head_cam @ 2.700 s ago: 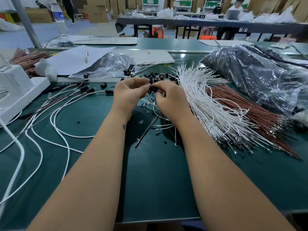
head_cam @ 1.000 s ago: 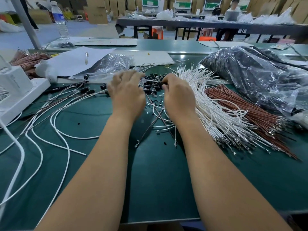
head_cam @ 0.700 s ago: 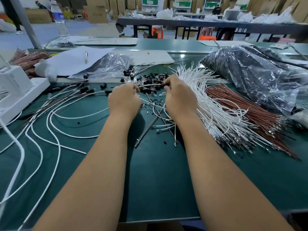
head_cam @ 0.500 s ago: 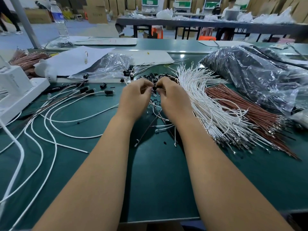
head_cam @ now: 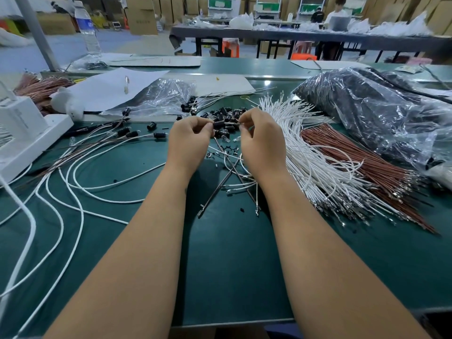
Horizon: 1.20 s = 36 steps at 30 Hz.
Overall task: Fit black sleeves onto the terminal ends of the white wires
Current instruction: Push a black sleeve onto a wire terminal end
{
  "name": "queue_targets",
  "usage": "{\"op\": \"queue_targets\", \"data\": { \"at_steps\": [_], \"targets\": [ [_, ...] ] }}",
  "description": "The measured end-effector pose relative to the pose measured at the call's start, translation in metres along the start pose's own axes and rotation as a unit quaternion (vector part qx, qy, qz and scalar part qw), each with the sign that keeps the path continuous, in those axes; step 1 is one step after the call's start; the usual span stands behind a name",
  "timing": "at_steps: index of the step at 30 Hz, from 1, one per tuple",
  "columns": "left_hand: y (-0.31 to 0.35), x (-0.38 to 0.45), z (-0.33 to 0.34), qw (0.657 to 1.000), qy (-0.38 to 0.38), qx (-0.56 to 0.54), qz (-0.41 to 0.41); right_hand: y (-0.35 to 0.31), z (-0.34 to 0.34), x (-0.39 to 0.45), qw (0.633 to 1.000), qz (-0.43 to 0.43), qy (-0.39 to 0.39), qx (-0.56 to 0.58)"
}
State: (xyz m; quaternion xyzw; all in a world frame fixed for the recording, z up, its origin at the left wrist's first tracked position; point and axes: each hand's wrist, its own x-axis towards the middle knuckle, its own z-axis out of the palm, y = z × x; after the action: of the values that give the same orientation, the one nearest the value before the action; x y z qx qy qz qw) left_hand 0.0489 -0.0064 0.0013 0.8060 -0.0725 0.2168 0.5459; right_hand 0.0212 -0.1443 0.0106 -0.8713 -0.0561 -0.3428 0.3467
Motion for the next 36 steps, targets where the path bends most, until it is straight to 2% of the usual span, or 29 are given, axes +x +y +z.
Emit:
{"op": "queue_targets", "data": {
  "at_steps": [8,11,14,17,26,36],
  "targets": [
    [0.002,-0.001,0.000,1.000,-0.013,-0.003,-0.009,0.001,0.003,0.002,0.998,0.017,0.030,0.057],
    [0.003,-0.003,0.001,1.000,-0.021,-0.014,-0.012,-0.001,0.002,0.005,0.987,0.079,0.042,0.137],
    [0.006,-0.005,0.002,0.999,-0.029,-0.026,-0.001,0.001,-0.002,0.009,0.955,0.168,0.052,0.238],
    [0.008,-0.006,0.003,0.998,-0.043,-0.042,0.003,0.001,-0.004,0.009,0.935,0.202,0.046,0.288],
    [0.012,-0.009,0.009,0.994,-0.073,-0.072,0.022,-0.004,0.001,0.006,0.957,0.156,0.014,0.242],
    [0.011,-0.007,0.008,0.997,-0.017,-0.056,0.058,-0.004,0.002,0.005,0.966,0.125,0.011,0.225]
  ]
}}
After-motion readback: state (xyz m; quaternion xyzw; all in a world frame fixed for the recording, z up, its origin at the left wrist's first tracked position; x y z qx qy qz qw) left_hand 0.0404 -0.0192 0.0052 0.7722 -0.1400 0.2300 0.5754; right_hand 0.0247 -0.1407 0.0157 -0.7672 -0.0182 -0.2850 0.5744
